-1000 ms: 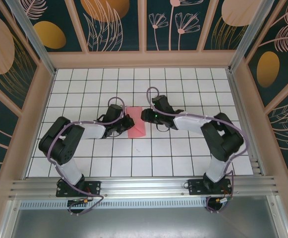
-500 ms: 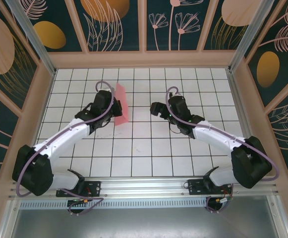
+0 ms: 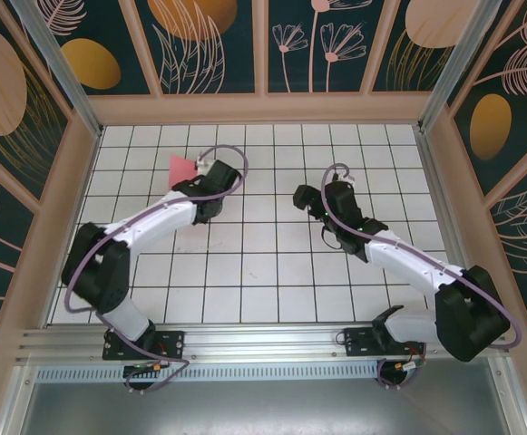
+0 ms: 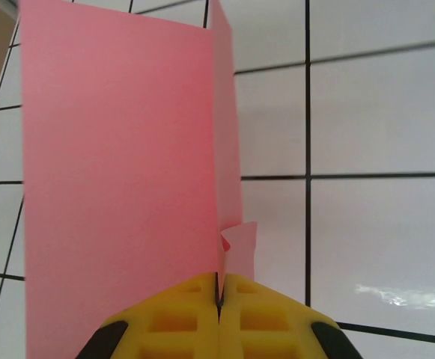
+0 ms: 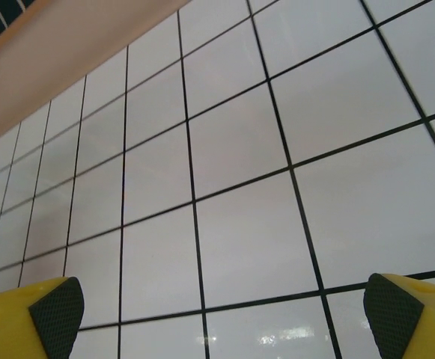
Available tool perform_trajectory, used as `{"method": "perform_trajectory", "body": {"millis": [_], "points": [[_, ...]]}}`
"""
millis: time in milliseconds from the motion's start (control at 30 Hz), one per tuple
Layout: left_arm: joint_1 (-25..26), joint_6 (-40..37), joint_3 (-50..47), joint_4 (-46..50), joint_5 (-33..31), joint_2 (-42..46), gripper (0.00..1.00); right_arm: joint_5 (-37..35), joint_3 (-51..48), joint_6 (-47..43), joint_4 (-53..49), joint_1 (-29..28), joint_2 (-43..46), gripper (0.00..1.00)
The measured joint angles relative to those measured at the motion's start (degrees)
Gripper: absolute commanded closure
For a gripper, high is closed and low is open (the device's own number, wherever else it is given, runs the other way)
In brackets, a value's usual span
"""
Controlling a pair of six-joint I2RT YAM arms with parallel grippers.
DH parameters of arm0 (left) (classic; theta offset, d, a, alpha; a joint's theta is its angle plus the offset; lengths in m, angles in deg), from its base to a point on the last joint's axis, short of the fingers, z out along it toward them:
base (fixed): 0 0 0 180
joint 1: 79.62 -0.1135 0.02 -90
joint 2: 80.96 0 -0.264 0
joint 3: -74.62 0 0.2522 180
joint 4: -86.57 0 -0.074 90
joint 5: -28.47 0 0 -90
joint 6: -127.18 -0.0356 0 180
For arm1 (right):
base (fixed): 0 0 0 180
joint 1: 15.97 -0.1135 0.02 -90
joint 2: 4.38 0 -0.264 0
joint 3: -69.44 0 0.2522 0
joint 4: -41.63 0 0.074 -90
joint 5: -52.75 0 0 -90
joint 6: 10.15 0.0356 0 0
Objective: Fold a paper plane with a square sheet of paper (pick it up from the middle)
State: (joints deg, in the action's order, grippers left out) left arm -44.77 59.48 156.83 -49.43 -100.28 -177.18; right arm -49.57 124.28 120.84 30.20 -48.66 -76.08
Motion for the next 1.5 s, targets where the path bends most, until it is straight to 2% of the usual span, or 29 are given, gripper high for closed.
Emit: {"method": "perform_trajectory", "body": {"millis": [200, 400, 667, 767, 900, 1000, 1133, 1267, 1400, 1467, 1500], "points": [[3.8, -0.2, 0.4, 0.3, -3.7, -8.3, 1.0, -1.0, -2.1, 2.7, 0.0, 0.7, 2.5, 0.01], [8.3, 1.4, 1.4, 0.0, -3.5, -14.6, 0.97, -0.9, -3.0, 4.2, -0.5, 0.7, 2.8, 0.01], [11.7, 4.3, 2.5, -1.8, 3.0, -18.4, 0.79, -0.9, -4.1, 5.5, -1.5, 0.7, 4.0, 0.01], [11.7, 5.2, 2.5, -3.1, 6.2, -18.1, 0.68, -0.9, -4.5, 5.5, -1.6, 0.7, 4.2, 0.01], [11.7, 6.1, 1.8, -4.3, 11.4, -14.5, 0.51, 0.2, -4.5, 5.4, -1.6, 0.8, 4.2, 0.01], [11.7, 6.6, 0.0, -6.6, 15.9, -8.4, 0.36, 1.1, -4.5, 5.2, -1.2, 0.8, 4.2, 0.01], [11.5, 7.7, -2.8, -9.7, 20.2, 1.9, 0.22, 3.6, -4.5, 4.4, 0.2, 0.8, 3.2, 0.01], [9.1, 9.0, -6.2, -13.3, 23.3, 8.7, 0.16, 6.9, -4.3, 4.1, 2.6, 0.1, -0.4, 0.01], [2.6, 10.6, -11.6, -16.3, 28.0, 12.4, 0.13, 9.6, -3.4, 4.1, 4.8, -2.8, -4.6, 0.01], [-0.6, 11.3, -14.4, -17.8, 30.0, 13.0, 0.15, 10.7, -2.5, 4.2, 5.6, -4.3, -6.5, 0.01], [-1.9, 11.7, -15.6, -18.4, 31.2, 13.0, 0.19, 11.2, -1.9, 4.3, 5.9, -5.1, -7.7, 0.01]]}}
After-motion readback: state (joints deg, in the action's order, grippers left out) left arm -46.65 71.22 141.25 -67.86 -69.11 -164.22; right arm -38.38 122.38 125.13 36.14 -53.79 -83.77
